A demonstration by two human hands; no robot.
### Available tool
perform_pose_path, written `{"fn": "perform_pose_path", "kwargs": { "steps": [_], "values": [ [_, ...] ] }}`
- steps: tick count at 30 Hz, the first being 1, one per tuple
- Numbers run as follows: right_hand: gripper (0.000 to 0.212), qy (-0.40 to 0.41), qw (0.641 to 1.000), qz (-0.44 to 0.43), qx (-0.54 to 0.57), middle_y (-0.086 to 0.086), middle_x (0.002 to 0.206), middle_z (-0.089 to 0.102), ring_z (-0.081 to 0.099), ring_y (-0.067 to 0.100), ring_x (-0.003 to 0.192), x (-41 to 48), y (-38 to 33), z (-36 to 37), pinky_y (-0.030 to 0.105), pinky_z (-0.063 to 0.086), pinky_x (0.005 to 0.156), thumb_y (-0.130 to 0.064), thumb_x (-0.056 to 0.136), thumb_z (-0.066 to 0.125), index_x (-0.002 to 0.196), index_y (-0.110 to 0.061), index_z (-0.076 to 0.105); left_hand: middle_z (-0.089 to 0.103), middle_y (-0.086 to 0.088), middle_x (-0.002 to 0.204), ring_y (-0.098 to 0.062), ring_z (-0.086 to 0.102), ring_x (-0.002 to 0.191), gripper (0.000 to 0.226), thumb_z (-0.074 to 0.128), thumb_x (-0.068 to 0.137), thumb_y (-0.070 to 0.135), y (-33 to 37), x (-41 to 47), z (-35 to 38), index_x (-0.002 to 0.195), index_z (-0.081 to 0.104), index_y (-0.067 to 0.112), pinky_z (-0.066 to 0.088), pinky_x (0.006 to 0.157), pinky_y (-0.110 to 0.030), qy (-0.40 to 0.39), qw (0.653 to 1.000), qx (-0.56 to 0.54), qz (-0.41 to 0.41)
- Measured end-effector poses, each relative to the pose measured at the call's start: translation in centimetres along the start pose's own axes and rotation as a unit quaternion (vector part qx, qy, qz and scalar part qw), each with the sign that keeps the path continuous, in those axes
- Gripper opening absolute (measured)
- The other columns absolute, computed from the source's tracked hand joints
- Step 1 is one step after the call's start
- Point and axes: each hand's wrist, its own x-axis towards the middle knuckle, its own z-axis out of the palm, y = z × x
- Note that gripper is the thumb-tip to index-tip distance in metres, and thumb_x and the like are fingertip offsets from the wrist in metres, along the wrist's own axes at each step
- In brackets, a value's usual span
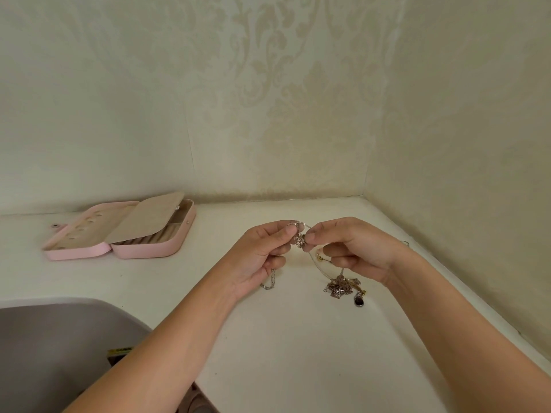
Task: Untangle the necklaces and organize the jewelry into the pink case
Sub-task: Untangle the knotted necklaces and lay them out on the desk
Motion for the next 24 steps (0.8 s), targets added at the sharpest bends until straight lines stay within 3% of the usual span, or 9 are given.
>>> {"fn": "perform_pose_path", "kwargs": {
  "steps": [3,8,11,15,17,21,24],
  "values": [
    [0.015,0.02,0.998,0.018,0.053,0.001,0.067,0.063,0.017,0.006,0.04,0.4,0.2,0.1,0.015,0.017,0.033,-0.005,0.088,0.054,0.074,-0.007,0.061,0.051,0.007,0.063,-0.003,0.03,0.049,0.016,0.063,0.074,0.022,0.1,-0.1,0.1,0.074,0.079,0.02,0.019,0.043,-0.013,-0.014,1.0,0.02,-0.001],
    [0.008,0.049,0.994,0.005,0.101,0.002,0.07,0.059,0.019,0.005,0.04,0.9,0.6,0.2,0.015,0.017,0.034,-0.007,0.088,0.054,0.084,-0.005,0.06,0.057,0.009,0.062,-0.004,0.031,0.056,0.015,0.064,0.073,0.024,0.0,0.0,0.1,0.074,0.079,0.019,0.018,0.044,-0.014,-0.004,0.999,0.035,-0.007],
    [0.012,0.085,0.989,-0.028,0.114,0.001,0.07,0.061,0.019,0.006,0.042,1.0,0.7,-0.1,0.016,0.019,0.035,-0.006,0.088,0.054,0.077,-0.006,0.059,0.055,0.009,0.064,-0.003,0.03,0.051,0.015,0.066,0.073,0.025,-0.1,0.2,0.0,0.074,0.078,0.017,0.021,0.042,-0.013,0.016,1.0,0.022,-0.006],
    [0.018,0.088,0.995,-0.036,0.043,0.004,0.074,0.068,0.022,0.007,0.041,0.7,0.4,-0.6,0.02,0.021,0.042,-0.003,0.085,0.057,0.07,-0.011,0.052,0.053,0.009,0.064,-0.002,0.03,0.049,0.013,0.066,0.072,0.026,-0.2,0.3,-0.1,0.068,0.075,0.017,0.022,0.039,-0.011,0.029,1.0,0.004,-0.007],
    [0.017,0.073,0.997,-0.027,-0.027,0.005,0.075,0.069,0.024,0.007,0.042,0.4,0.2,-0.9,0.019,0.021,0.042,-0.002,0.083,0.06,0.071,-0.011,0.052,0.056,0.01,0.064,-0.003,0.028,0.05,0.014,0.066,0.074,0.026,-0.1,0.3,-0.2,0.074,0.071,0.014,0.02,0.04,-0.012,0.038,0.999,0.014,-0.005],
    [0.007,0.062,0.989,-0.014,-0.133,0.004,0.077,0.069,0.03,0.005,0.04,-0.2,0.1,-1.8,0.015,0.024,0.04,-0.008,0.081,0.068,0.079,-0.005,0.062,0.062,0.009,0.073,-0.005,0.027,0.051,0.015,0.066,0.08,0.027,-0.2,0.2,-0.2,0.075,0.073,0.015,0.02,0.044,-0.014,0.073,0.993,0.087,0.015],
    [0.015,0.085,0.978,-0.023,-0.189,-0.002,0.068,0.065,0.037,0.0,0.037,-0.3,0.3,-2.2,0.01,0.025,0.039,-0.018,0.081,0.074,0.085,-0.004,0.072,0.061,0.013,0.065,-0.004,0.03,0.049,0.01,0.068,0.084,0.023,-0.4,0.1,-0.1,0.084,0.077,0.019,0.025,0.045,-0.014,0.098,0.986,0.128,0.033]
  ]
}}
